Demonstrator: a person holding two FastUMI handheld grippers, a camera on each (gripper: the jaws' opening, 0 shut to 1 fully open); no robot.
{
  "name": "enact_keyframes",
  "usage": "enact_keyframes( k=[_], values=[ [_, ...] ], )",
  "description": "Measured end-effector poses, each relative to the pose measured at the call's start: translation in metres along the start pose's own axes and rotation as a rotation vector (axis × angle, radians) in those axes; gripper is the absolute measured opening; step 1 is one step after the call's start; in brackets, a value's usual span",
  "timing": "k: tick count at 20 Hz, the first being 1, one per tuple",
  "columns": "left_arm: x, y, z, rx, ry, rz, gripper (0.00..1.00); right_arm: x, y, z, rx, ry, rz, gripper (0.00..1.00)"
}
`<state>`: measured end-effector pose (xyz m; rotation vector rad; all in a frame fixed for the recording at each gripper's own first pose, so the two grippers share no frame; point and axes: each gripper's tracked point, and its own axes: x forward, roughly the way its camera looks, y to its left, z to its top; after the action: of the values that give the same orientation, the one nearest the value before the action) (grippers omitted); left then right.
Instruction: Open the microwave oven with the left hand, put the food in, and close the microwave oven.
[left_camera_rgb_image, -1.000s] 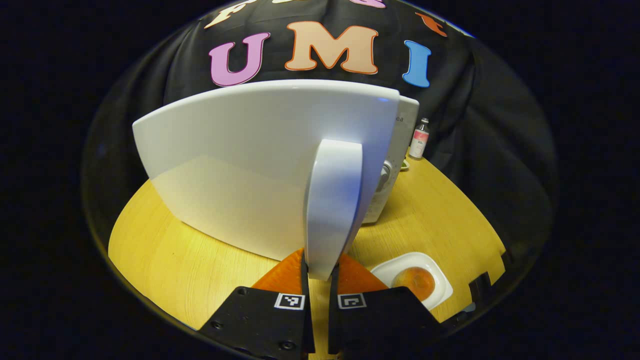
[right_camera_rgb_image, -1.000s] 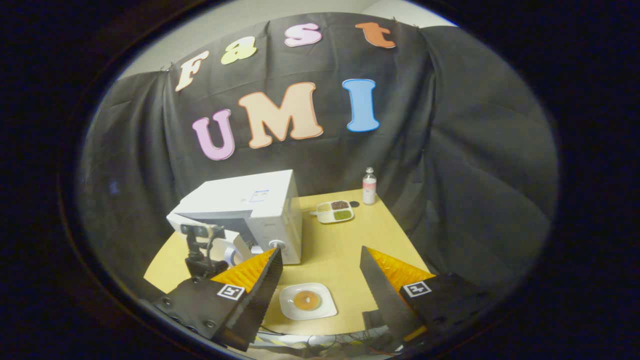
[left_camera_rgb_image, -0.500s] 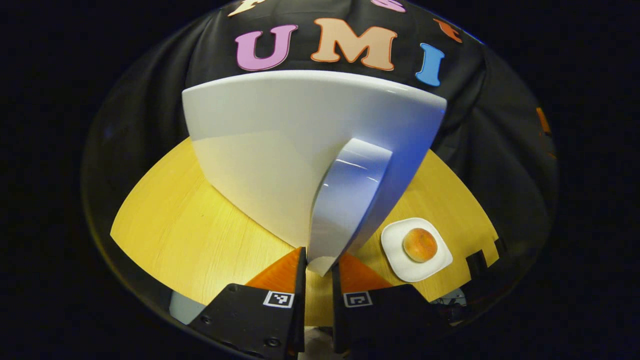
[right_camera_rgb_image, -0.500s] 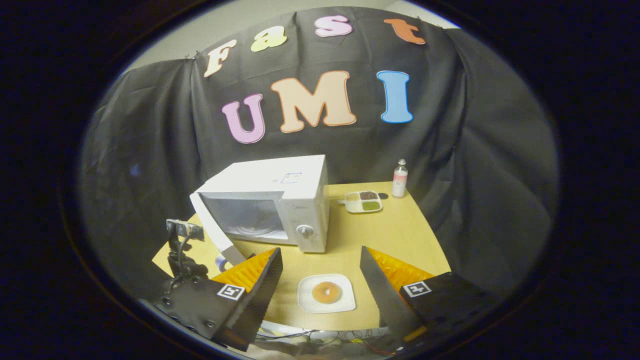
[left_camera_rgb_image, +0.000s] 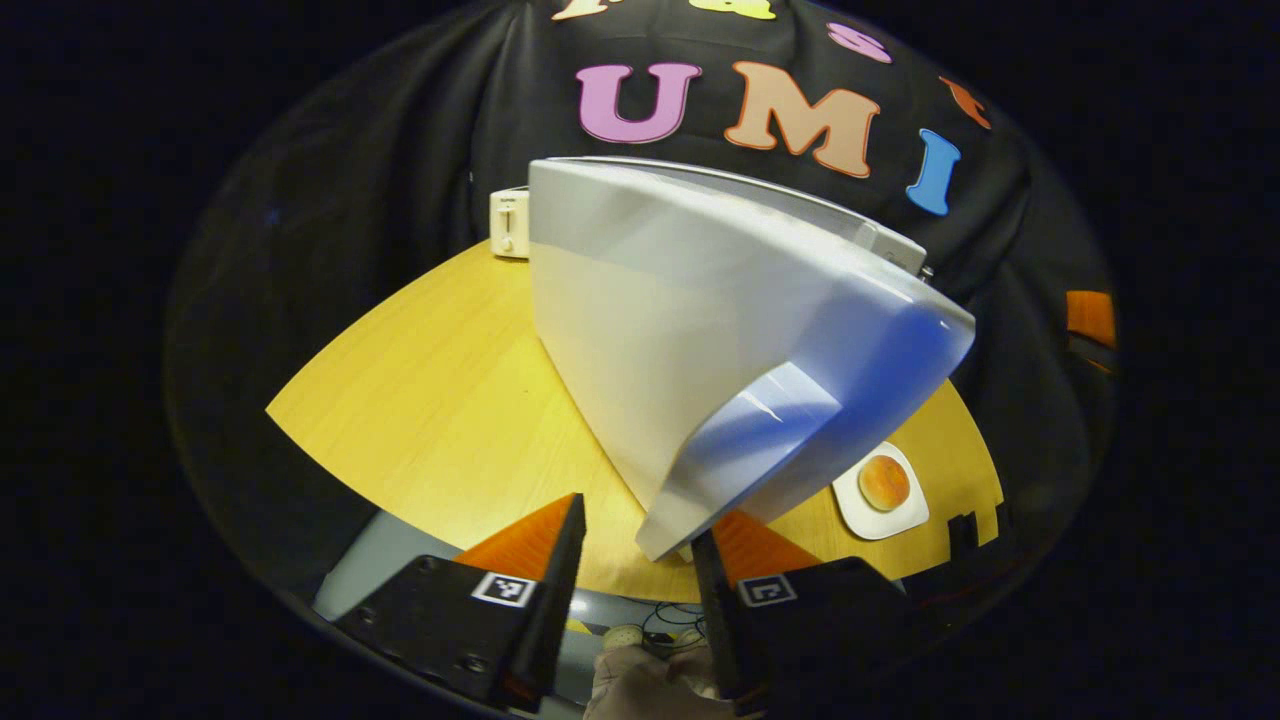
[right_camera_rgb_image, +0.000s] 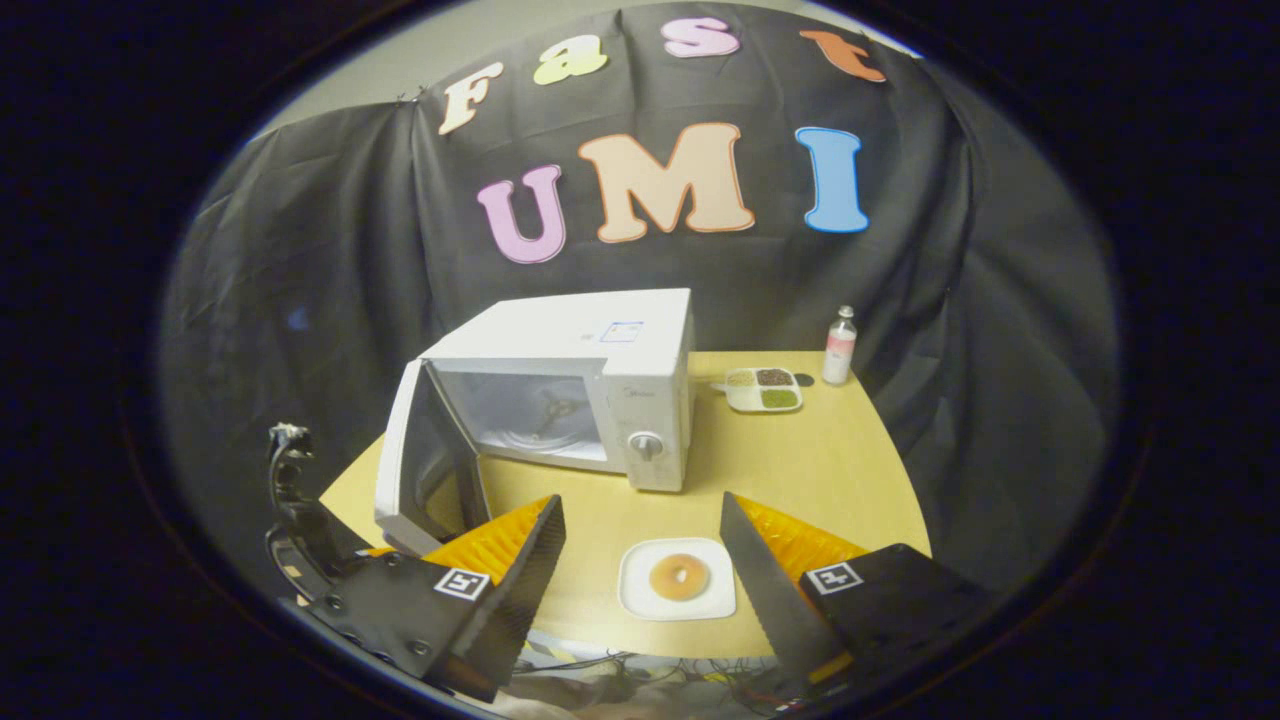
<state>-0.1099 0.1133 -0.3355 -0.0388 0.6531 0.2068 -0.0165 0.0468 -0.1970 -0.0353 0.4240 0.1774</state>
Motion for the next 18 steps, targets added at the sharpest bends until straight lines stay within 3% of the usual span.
enact_keyframes(
  k=[2,4,6,7,18],
  values=[
    [-0.011,0.018,0.002,-0.041,-0.012,0.039,0.8,0.004,0.004,-0.003,-0.014,0.007,0.018,0.93],
    [-0.021,0.038,0.001,-0.072,-0.024,0.089,0.86,0.006,0.008,-0.005,-0.023,0.015,0.033,0.92],
    [-0.033,0.058,0.0,-0.079,-0.035,0.136,0.86,0.01,0.017,-0.003,-0.032,0.017,0.042,0.93],
    [-0.038,0.065,-0.001,-0.087,-0.036,0.146,0.85,0.012,0.02,-0.003,-0.035,0.02,0.047,0.99],
    [-0.067,0.138,-0.007,-0.158,-0.058,0.193,0.86,0.018,0.061,-0.011,-0.052,0.03,0.07,0.99]
  ],
)
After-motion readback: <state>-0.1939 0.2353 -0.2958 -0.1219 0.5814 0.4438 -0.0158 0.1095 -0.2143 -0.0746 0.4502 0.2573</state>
